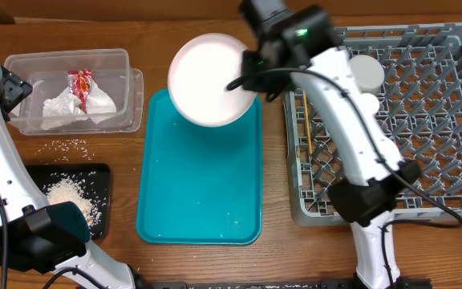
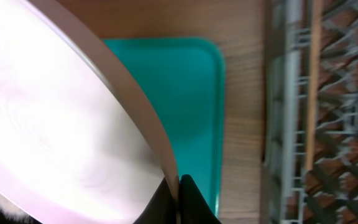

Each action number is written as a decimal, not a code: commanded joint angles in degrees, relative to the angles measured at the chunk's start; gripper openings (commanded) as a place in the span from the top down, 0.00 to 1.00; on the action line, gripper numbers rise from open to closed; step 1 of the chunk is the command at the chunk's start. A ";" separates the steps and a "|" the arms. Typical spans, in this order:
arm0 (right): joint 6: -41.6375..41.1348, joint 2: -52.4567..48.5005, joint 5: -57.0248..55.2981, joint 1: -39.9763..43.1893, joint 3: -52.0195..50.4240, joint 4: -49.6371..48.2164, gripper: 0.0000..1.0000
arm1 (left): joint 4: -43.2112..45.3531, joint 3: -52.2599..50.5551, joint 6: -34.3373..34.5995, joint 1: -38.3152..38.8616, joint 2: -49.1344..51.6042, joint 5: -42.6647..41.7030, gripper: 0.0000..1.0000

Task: Sort waste into correct bins and load items into the dishwasher
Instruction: 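Grasp the white plate rim with the right gripper and lift it, then carry the plate right over the dish rack's top left area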

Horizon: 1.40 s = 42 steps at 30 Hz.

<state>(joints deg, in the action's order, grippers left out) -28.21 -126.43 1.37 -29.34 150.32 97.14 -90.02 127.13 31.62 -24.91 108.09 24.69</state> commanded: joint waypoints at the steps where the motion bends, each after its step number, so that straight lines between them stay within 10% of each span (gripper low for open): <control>1: 1.03 4.26 -5.81 2.99 1.68 -0.09 0.96 | 0.11 0.39 0.98 -0.20 -1.27 0.52 0.00; 26: -2.99 5.88 -45.86 15.41 0.20 -0.35 0.96 | 0.13 0.39 0.98 -0.20 -1.27 0.26 0.00; 42: -7.82 5.88 -56.83 13.53 -24.96 -15.56 0.96 | 0.11 0.39 0.98 -0.20 -1.27 0.28 0.00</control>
<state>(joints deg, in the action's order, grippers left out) -34.94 -122.41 -52.07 -14.33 129.34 83.53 -90.02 127.13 31.62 -24.91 108.09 24.69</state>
